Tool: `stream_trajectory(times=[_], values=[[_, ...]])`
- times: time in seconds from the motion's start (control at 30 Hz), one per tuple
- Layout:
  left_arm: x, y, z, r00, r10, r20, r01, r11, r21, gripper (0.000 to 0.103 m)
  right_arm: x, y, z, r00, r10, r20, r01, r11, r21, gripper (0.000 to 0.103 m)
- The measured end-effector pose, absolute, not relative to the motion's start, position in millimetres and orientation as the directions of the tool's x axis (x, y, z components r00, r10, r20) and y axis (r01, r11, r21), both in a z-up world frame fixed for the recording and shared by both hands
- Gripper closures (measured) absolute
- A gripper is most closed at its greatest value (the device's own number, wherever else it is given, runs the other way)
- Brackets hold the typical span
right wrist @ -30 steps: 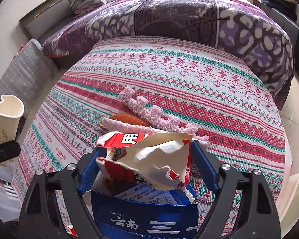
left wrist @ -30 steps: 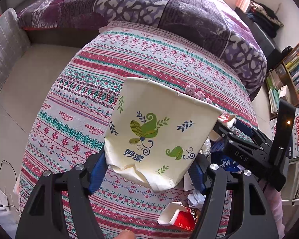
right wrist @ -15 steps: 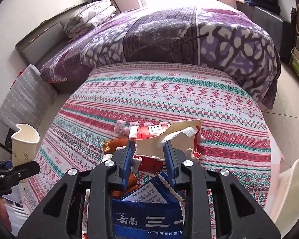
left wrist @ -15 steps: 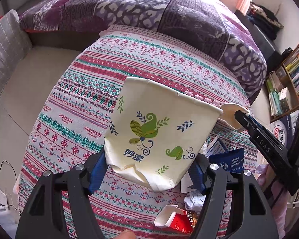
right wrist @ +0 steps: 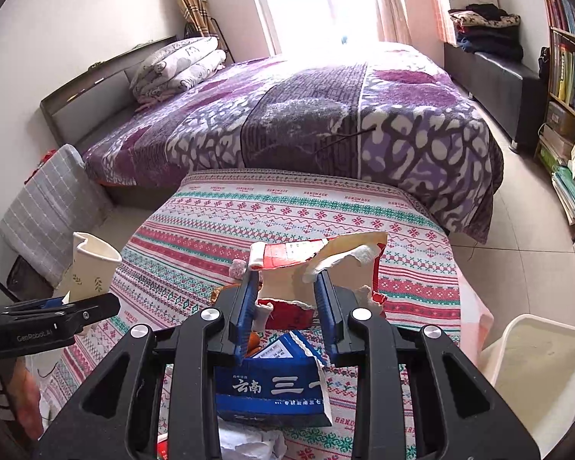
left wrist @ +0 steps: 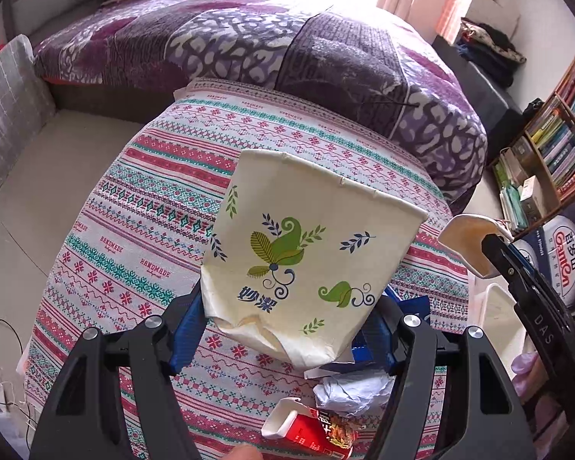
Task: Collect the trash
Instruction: 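Grasp the torn red-and-white wrapper with the right tool and lift it, then carry the wrapper over the white bin and open the right tool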
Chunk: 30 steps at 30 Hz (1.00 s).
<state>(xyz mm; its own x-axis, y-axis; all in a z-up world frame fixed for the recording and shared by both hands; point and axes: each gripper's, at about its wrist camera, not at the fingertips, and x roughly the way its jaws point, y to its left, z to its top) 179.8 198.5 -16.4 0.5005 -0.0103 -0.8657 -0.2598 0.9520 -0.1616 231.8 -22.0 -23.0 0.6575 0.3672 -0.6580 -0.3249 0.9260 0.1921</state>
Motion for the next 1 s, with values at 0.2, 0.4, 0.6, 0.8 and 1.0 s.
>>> stream_trajectory(times=[0.2, 0.4, 0.6, 0.8, 1.0], values=[[175, 173, -9, 0.535, -0.016, -0.845, -0.218, 0.963, -0.156, 0.034, 214, -48, -9, 0.702, 0.316, -0.638, -0.281, 0.946, 0.159, 0.075], [170, 149, -3, 0.572, -0.014, -0.82, -0.188, 0.971, -0.147, 0.034, 200, -75, 0, 0.736, 0.261, -0.624, -0.22, 0.965, 0.144, 0.075], [171, 126, -2, 0.589, -0.025, -0.808, -0.16, 0.976, -0.148, 0.034, 196, -103, 1, 0.74, 0.219, -0.636, -0.157, 0.976, 0.153, 0.075], [174, 100, -8, 0.582, -0.041, -0.812, -0.117, 0.984, -0.134, 0.034, 197, -138, 3, 0.746, 0.162, -0.645, -0.071, 0.984, 0.164, 0.074], [176, 75, -14, 0.578, -0.054, -0.814, -0.077, 0.99, -0.121, 0.034, 197, -176, 1, 0.739, 0.111, -0.664, 0.02, 0.982, 0.186, 0.074]])
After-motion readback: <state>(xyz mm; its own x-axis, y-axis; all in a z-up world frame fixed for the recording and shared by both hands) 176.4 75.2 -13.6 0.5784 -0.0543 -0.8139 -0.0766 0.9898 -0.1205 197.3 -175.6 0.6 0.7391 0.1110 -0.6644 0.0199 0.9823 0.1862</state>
